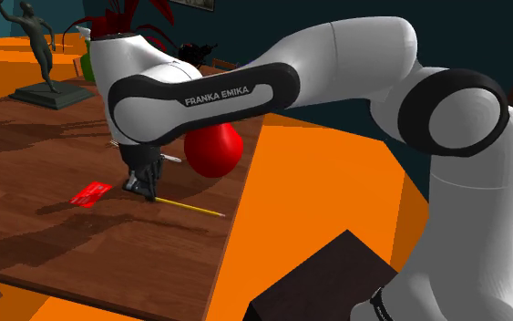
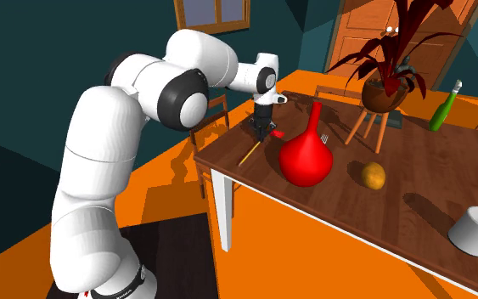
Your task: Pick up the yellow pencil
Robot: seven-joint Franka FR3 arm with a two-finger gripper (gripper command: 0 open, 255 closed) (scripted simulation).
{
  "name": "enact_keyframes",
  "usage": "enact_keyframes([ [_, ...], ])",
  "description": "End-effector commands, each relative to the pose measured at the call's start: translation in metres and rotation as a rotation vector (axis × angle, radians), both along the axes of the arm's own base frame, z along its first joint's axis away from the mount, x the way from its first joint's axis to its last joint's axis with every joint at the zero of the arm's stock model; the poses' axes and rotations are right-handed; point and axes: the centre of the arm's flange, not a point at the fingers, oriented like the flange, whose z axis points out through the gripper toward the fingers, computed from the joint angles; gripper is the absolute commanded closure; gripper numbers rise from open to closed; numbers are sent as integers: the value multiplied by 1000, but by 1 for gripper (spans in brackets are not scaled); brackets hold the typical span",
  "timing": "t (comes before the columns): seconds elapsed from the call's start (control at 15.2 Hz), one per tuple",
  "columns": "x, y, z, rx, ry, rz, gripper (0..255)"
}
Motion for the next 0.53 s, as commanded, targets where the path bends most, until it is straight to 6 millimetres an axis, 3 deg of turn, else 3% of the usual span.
enact_keyframes([
  [0.0,0,0,11,0,0,0,255],
  [0.33,0,0,37,0,0,0,255],
  [0.46,0,0,38,0,0,0,255],
])
